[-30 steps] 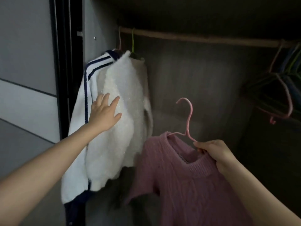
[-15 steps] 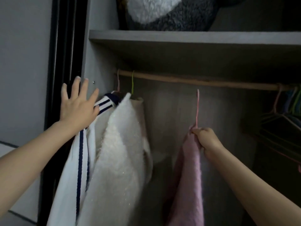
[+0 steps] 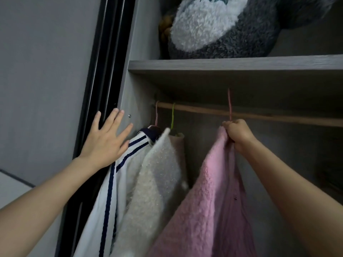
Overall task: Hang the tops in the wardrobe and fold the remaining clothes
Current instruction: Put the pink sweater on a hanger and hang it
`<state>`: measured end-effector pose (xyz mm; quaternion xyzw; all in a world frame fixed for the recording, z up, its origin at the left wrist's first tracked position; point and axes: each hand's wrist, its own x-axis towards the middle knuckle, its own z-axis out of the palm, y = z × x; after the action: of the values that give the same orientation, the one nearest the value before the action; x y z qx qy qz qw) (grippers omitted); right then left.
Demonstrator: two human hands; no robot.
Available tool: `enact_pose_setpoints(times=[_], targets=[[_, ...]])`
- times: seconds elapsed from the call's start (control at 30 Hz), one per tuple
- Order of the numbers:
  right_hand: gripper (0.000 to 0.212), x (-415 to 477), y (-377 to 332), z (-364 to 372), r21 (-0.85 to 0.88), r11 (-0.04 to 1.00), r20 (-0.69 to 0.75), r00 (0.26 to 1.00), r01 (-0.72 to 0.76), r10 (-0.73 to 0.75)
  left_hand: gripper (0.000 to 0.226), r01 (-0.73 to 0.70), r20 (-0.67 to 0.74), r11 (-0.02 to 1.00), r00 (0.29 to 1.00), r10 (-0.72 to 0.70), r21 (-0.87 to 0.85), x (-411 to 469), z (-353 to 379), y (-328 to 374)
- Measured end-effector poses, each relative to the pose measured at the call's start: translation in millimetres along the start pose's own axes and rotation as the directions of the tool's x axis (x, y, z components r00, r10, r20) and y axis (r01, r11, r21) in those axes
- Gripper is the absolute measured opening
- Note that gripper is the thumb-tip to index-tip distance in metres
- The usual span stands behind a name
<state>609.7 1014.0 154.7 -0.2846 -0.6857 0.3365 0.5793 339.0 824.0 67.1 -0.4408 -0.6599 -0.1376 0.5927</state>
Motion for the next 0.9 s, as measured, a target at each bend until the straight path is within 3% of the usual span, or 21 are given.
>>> enact_pose_setpoints(times=[0.23,0.37,0.53,0.77,0.9], targets=[[0.008,34,16,9,-0.165,0.984,0.073,0.994,-0.068,0.081,0.06,0.01,-0.031,0.999,0.999,-0.009,0.038,0,2,0],[0.026,40,37,34,-0.2,0.976,0.095,0.99,-0.087,0.108,0.063,0.02,-0.033,0.998,0.999,-0.019,0.052,1,2,0],[0.016,38,61,69,-0.189,0.978,0.133,0.985,-0.086,0.112,0.063,0.016,-0.059,0.996,0.998,-0.011,0.087,1,4,1],[0.033,40,71,116,-0.202,0.979,0.207,0.976,-0.022,0.064,0.063,0.025,-0.064,0.993,0.998,-0.018,0.112,2,4,-1],[0.021,35,66,135,-0.29,0.957,0.228,0.973,0.034,0.035,0.064,0.032,-0.063,0.994,0.998,-0.026,0.107,-1,6,-2]])
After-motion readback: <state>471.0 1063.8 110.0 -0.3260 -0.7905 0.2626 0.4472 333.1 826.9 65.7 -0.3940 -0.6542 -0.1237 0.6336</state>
